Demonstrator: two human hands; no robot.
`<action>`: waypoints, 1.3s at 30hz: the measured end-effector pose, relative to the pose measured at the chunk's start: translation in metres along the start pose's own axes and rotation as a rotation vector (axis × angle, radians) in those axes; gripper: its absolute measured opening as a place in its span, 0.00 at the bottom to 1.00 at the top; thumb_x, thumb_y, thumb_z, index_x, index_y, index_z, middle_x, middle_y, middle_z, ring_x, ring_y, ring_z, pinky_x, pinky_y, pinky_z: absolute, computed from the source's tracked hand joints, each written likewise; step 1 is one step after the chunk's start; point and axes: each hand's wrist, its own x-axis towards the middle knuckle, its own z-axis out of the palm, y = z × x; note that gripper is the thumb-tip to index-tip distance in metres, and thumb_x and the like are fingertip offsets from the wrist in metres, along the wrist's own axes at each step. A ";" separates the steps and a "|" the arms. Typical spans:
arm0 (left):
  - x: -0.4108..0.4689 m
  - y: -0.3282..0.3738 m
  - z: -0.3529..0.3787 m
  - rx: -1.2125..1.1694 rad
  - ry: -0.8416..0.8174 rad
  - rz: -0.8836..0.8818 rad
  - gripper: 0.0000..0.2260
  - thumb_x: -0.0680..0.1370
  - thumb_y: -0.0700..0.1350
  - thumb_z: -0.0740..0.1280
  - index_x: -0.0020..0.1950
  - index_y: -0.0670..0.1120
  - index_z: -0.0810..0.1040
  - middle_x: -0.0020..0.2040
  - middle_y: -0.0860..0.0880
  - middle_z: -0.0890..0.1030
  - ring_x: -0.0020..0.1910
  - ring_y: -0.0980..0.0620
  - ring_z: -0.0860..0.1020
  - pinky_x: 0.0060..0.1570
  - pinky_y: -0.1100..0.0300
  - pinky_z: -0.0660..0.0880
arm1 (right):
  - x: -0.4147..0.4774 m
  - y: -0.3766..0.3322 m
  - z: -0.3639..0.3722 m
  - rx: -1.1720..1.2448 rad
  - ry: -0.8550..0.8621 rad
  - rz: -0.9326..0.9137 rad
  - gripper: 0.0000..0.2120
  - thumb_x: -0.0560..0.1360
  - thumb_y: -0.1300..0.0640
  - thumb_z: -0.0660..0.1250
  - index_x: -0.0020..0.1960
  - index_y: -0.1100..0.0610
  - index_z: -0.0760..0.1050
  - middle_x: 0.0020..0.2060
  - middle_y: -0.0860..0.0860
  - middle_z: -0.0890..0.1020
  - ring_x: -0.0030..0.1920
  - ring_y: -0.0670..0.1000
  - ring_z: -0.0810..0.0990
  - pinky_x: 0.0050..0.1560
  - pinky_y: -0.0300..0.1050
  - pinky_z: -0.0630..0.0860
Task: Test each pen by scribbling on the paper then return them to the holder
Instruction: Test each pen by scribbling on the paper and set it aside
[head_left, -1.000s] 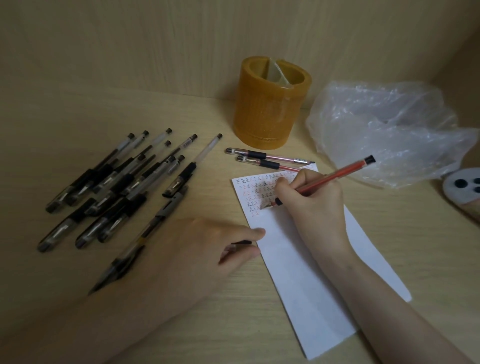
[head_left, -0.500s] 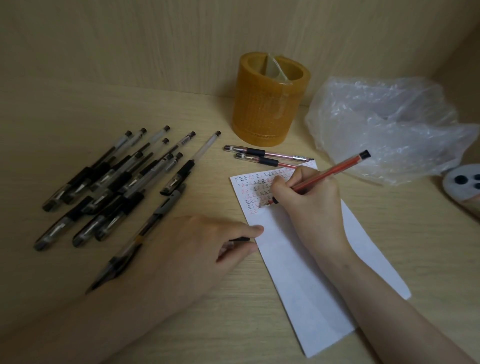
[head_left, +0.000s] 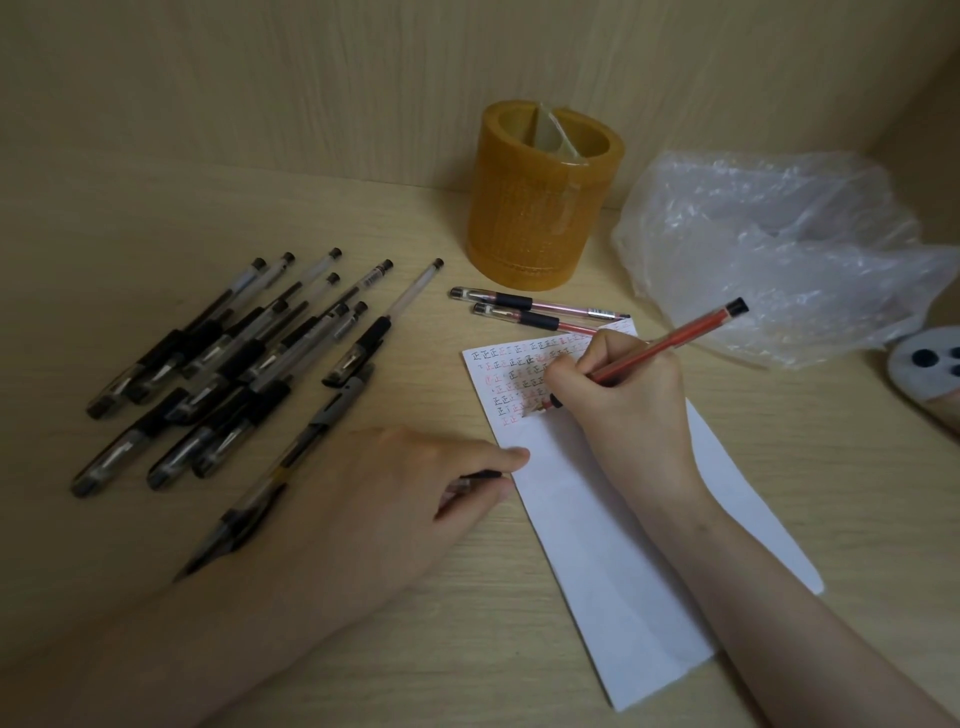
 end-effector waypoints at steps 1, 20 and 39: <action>0.000 0.000 0.000 0.000 0.000 0.000 0.13 0.71 0.60 0.60 0.50 0.64 0.80 0.23 0.69 0.67 0.23 0.75 0.64 0.28 0.82 0.62 | 0.000 -0.001 0.000 -0.001 -0.003 0.001 0.13 0.68 0.67 0.68 0.29 0.60 0.66 0.22 0.50 0.68 0.24 0.42 0.65 0.27 0.30 0.62; 0.000 -0.002 0.000 -0.003 -0.003 0.055 0.09 0.71 0.56 0.70 0.50 0.62 0.81 0.22 0.70 0.63 0.26 0.78 0.65 0.31 0.84 0.61 | -0.001 0.000 0.000 0.019 -0.018 0.016 0.15 0.70 0.66 0.68 0.29 0.59 0.67 0.21 0.47 0.69 0.23 0.41 0.65 0.26 0.30 0.62; 0.001 0.000 -0.001 -0.045 -0.012 0.015 0.14 0.71 0.61 0.58 0.51 0.63 0.80 0.27 0.71 0.69 0.26 0.76 0.67 0.31 0.79 0.67 | -0.002 -0.001 0.000 -0.014 0.006 0.006 0.14 0.68 0.68 0.67 0.29 0.59 0.65 0.19 0.43 0.64 0.23 0.42 0.63 0.26 0.31 0.61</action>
